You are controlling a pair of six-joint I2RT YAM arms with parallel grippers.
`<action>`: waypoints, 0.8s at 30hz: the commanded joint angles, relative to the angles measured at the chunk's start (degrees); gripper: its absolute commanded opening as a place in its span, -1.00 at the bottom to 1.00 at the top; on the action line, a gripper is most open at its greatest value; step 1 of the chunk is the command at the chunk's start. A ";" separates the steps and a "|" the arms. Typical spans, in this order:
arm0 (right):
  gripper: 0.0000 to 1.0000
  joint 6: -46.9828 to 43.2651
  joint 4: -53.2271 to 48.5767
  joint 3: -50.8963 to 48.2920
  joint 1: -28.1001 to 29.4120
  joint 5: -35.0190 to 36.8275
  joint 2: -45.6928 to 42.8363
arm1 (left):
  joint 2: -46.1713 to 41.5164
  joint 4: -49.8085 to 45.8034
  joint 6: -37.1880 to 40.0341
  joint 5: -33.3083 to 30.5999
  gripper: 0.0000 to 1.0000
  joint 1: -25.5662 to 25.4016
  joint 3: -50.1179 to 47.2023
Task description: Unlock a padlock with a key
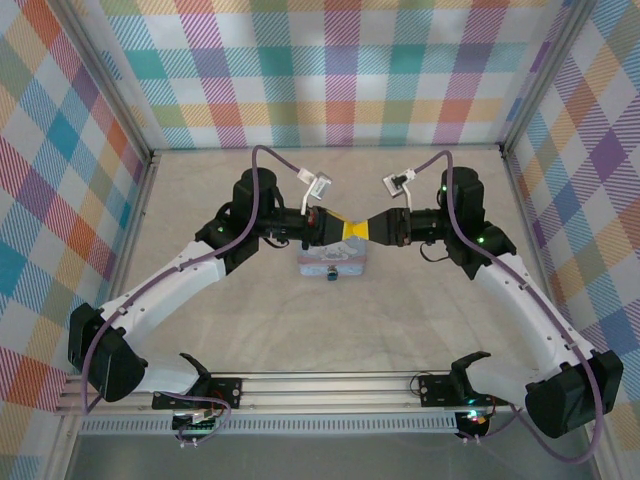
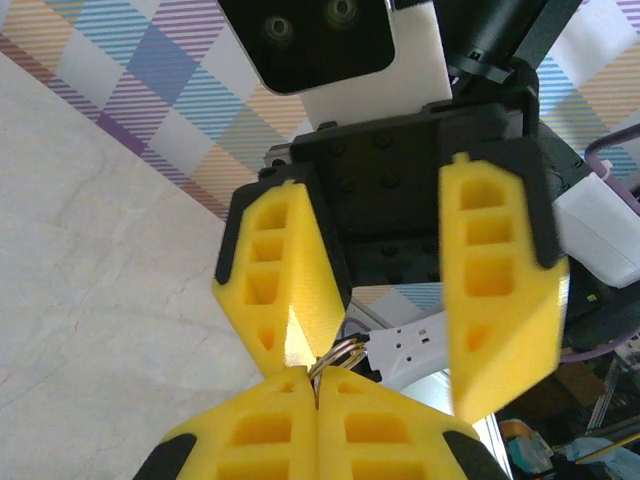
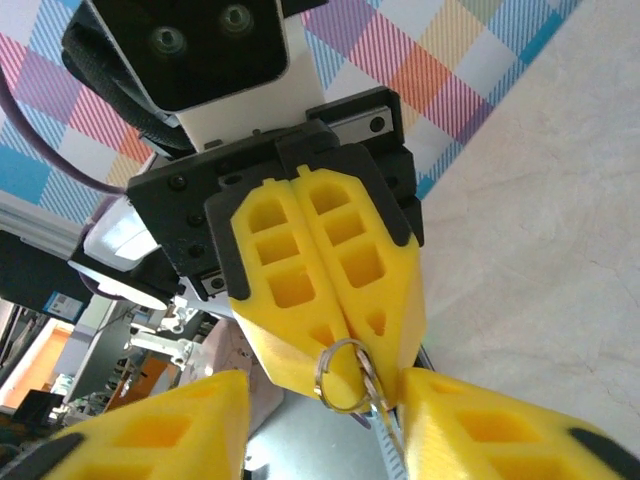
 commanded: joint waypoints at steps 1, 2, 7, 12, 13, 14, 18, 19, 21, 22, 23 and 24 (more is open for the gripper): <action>-0.30 -2.26 -0.62 1.70 0.96 -1.80 0.04 | -1.20 1.49 -0.19 0.97 -1.00 -0.30 0.15; -0.37 -2.17 -0.54 1.78 0.96 -1.68 0.26 | -1.27 1.55 -0.19 1.11 -1.00 -0.33 0.10; -0.75 -2.00 -0.13 2.06 0.96 -1.45 0.31 | -1.64 1.04 0.24 1.79 -1.00 -0.50 -0.09; -0.83 -1.91 0.44 1.96 0.96 -1.27 -0.22 | -2.18 1.00 0.85 2.80 -1.00 -0.48 -0.37; -0.83 -1.64 0.88 1.88 0.93 -1.42 -0.37 | -2.27 0.83 1.14 3.22 -1.00 -0.52 -0.37; -0.83 -1.56 1.15 1.80 0.96 -1.53 -0.54 | -2.32 0.73 1.23 3.48 -1.00 -0.51 -0.37; -0.91 -1.78 1.44 1.78 0.96 -1.49 -1.09 | -2.66 0.55 1.47 3.44 -1.00 -0.51 -0.55; -0.90 -1.65 1.64 1.79 0.96 -1.48 -1.23 | -2.72 0.42 1.58 3.55 -1.00 -0.51 -0.55; -0.88 -1.72 1.65 1.70 0.94 -1.54 -1.40 | -2.87 0.42 1.65 3.73 -1.00 -0.52 -0.70; -0.84 -1.52 1.71 1.70 0.88 -1.46 -1.52 | -2.95 0.45 1.73 3.62 -1.00 -0.49 -0.81; -0.79 -1.32 2.22 1.63 0.84 -1.55 -1.70 | -2.97 0.49 1.67 3.77 -1.00 -0.51 -0.86; -0.78 -0.81 2.93 1.38 0.85 -1.56 -1.84 | -2.98 0.58 1.63 3.79 -1.00 -0.51 -0.90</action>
